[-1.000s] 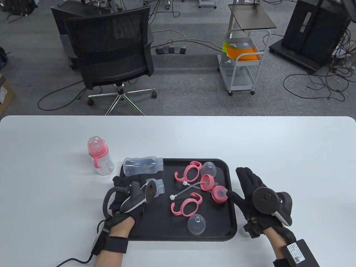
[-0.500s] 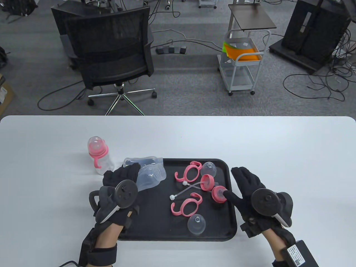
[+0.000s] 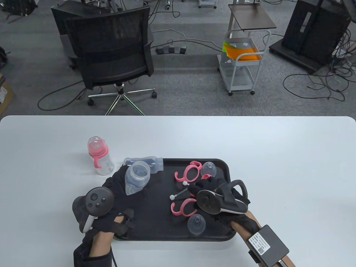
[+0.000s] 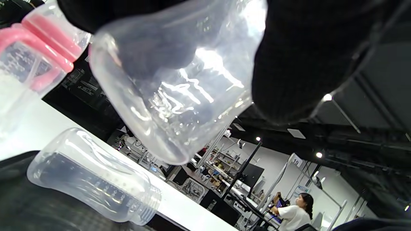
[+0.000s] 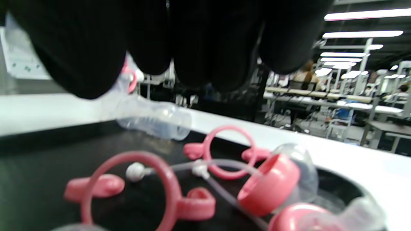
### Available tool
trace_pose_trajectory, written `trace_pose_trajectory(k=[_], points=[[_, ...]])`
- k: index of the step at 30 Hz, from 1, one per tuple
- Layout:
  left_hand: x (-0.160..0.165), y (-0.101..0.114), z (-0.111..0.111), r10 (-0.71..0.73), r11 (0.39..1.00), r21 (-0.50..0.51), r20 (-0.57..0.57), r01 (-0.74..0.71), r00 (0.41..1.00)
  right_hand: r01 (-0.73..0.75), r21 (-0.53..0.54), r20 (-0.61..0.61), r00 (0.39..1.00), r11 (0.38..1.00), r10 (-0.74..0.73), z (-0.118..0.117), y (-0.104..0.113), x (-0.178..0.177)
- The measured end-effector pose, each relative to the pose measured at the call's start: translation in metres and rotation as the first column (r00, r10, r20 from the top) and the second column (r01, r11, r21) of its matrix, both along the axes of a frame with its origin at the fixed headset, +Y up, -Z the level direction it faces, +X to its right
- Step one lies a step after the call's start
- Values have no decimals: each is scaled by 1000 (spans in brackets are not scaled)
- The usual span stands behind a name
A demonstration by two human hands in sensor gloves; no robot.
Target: Assemble baby bottles from components
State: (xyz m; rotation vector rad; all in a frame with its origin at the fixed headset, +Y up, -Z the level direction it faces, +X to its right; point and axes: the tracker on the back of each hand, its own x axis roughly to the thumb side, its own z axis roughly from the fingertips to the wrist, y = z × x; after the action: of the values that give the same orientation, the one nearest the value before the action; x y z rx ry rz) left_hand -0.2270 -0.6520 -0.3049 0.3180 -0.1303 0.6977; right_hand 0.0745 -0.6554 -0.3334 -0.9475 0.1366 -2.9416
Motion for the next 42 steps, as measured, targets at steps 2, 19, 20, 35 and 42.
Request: trace_pose_trajectory(k=[2,19,20,35,42], points=[[0,-3,-1,-12,1000,-4,-8,12,1000,-67,-21,-17,998,998,67,-3,-6,-11],[8,-14,-5,-101,995,-26,0,101,995,-229,-55,-65,972,972,226,-18,-40,-48],[9,-13,-5,-101,995,-22,2,101,995,-235,-55,-61,971,970,232,-19,-42,-48],[6,-12,-4,-83,997,-10,-4,83,997,-69,-35,-85,994,997,65,-15,-16,-40],[6,-12,-3,-81,997,-13,-9,81,997,12,2,-124,992,1000,-12,-2,13,-33]])
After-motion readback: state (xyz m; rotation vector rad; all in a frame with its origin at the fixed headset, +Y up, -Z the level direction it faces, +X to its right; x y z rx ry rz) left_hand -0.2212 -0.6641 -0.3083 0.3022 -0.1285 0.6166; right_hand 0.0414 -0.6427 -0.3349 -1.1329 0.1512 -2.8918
